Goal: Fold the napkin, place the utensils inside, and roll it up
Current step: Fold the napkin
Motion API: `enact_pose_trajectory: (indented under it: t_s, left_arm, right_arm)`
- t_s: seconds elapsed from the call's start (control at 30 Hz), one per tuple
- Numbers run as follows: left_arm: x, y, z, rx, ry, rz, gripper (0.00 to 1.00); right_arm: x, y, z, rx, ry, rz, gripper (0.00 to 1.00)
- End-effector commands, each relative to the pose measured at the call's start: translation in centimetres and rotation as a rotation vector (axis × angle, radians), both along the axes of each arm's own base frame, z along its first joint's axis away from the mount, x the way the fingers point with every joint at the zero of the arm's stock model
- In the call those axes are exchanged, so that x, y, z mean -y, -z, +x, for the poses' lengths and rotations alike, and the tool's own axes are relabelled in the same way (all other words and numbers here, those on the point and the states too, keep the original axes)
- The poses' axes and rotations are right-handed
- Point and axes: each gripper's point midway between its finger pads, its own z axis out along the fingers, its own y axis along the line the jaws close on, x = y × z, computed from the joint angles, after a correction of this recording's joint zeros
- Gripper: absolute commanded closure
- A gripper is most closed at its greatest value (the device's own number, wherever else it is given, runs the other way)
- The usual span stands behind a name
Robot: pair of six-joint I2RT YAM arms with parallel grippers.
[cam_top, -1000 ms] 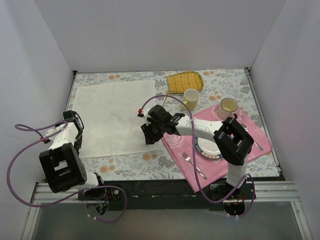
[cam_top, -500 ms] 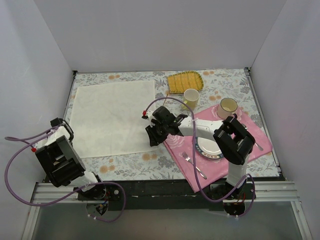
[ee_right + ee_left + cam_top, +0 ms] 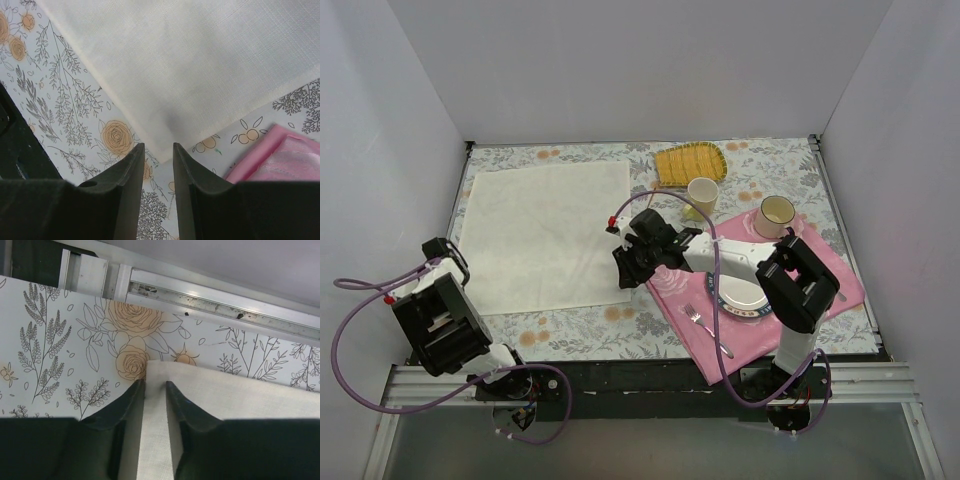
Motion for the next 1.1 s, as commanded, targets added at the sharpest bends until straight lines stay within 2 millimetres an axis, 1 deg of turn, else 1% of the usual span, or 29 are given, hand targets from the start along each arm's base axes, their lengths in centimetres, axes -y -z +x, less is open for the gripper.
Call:
enact_pose_trajectory:
  t_s: [0.0, 0.07, 0.13, 0.17, 0.27, 0.33, 0.37, 0.43, 0.47, 0.5, 0.53, 0.57, 0.6, 0.63, 0.67, 0.7, 0.73, 0.77, 0.8, 0.83, 0.87, 0.9, 0.93, 0.97, 1.0, 1.03, 1.07]
  left_arm:
    - [1.3, 2.1, -1.1, 0.010, -0.044, -0.053, 0.83]
    - [1.2, 1.8, -1.3, 0.014, -0.060, -0.044, 0.88]
    - [1.2, 1.5, -1.2, 0.028, -0.064, -0.038, 0.90]
    - [1.3, 1.5, -1.2, 0.030, -0.065, -0.043, 0.93]
    - [1.2, 0.6, -0.9, 0.038, -0.033, -0.031, 0.99]
    - [0.8, -0.5, -0.7, 0.036, -0.020, -0.001, 1.00]
    - [1.0, -0.9, -0.8, 0.025, -0.015, 0.003, 1.00]
    - [0.6, -2.4, -0.7, 0.039, -0.022, 0.054, 1.00]
    - [1.1, -2.9, -0.6, 0.023, 0.000, 0.064, 1.00]
    - [1.1, -3.5, -0.4, 0.021, 0.009, 0.087, 1.00]
    - [0.8, -4.7, 0.1, 0.035, 0.010, 0.125, 1.00]
    - [1.4, -5.3, 0.7, 0.028, 0.044, 0.136, 1.00]
    - [1.6, -5.8, 1.1, 0.035, 0.058, 0.151, 1.00]
    - [1.5, -6.9, 1.9, 0.043, 0.076, 0.182, 1.00]
    - [2.4, -7.6, 3.1, 0.053, 0.129, 0.200, 1.00]
    - [2.8, -8.1, 3.8, 0.056, 0.157, 0.216, 1.00]
    - [2.9, -9.2, 4.6, 0.060, 0.177, 0.254, 1.00]
    - [3.9, -9.6, 5.7, 0.056, 0.241, 0.269, 1.00]
    - [4.2, -9.9, 6.4, 0.046, 0.271, 0.281, 1.00]
    - [4.4, -10.4, 7.3, 0.048, 0.297, 0.293, 1.00]
    - [5.2, -11.4, 9.0, 0.045, 0.386, 0.299, 1.00]
    - [5.7, -11.1, 10.1, 0.020, 0.442, 0.294, 1.00]
    - [6.2, -11.4, 11.2, 0.022, 0.487, 0.298, 1.00]
    - [7.9, -12.0, 13.3, 0.062, 0.570, 0.294, 1.00]
    - [8.7, -11.8, 14.3, 0.032, 0.670, 0.290, 1.00]
    - [9.8, -12.0, 15.4, 0.050, 0.749, 0.277, 1.00]
    - [10.9, -12.9, 17.6, 0.128, 0.816, 0.293, 1.00]
  right_arm:
    - [-0.5, -2.4, 0.8, 0.053, -0.006, 0.069, 0.64]
    - [-0.5, -2.3, 0.9, 0.052, -0.007, 0.066, 0.64]
    - [-0.4, -2.3, 1.0, 0.052, -0.002, 0.065, 0.64]
    - [-0.4, -2.2, 0.9, 0.050, -0.004, 0.064, 0.64]
    - [-0.4, -2.1, 0.8, 0.043, -0.006, 0.063, 0.64]
    - [-0.5, -2.0, 0.8, 0.038, -0.008, 0.063, 0.64]
    - [-0.5, -2.0, 0.8, 0.037, -0.008, 0.065, 0.64]
    - [-0.6, -1.9, 0.7, 0.027, -0.009, 0.067, 0.64]
    - [-0.7, -2.0, 0.7, 0.023, -0.007, 0.070, 0.64]
    - [-0.7, -2.0, 0.7, 0.018, -0.005, 0.072, 0.64]
    - [-0.7, -2.0, 0.8, 0.012, -0.002, 0.075, 0.64]
    - [-0.7, -2.0, 0.8, -0.001, 0.007, 0.079, 0.64]
    - [-0.7, -1.5, 0.7, -0.017, 0.005, 0.075, 0.64]
    - [-0.6, -1.5, 1.1, -0.025, 0.017, 0.071, 0.64]
    - [-0.5, -1.3, 1.1, -0.036, 0.021, 0.064, 0.65]
    - [-0.5, -1.2, 1.1, -0.046, 0.029, 0.062, 0.65]
    - [-0.2, -1.3, 1.5, -0.048, 0.042, 0.066, 0.65]
    - [0.0, -1.3, 1.7, -0.054, 0.052, 0.068, 0.65]
    - [0.1, -2.0, 1.8, -0.055, 0.062, 0.087, 0.65]
    - [0.5, -2.3, 2.4, -0.057, 0.081, 0.095, 0.65]
    - [0.9, -2.9, 2.5, -0.056, 0.091, 0.109, 0.65]
    - [1.1, -3.4, 2.7, -0.060, 0.100, 0.124, 0.65]
    - [1.9, -3.6, 3.5, -0.068, 0.132, 0.131, 0.65]
    - [2.4, -3.8, 3.6, -0.069, 0.145, 0.133, 0.65]
    - [2.9, -4.7, 4.0, -0.053, 0.160, 0.148, 0.65]
    - [3.7, -5.0, 4.6, -0.050, 0.186, 0.147, 0.65]
    - [4.1, -6.0, 4.8, -0.032, 0.197, 0.158, 0.65]
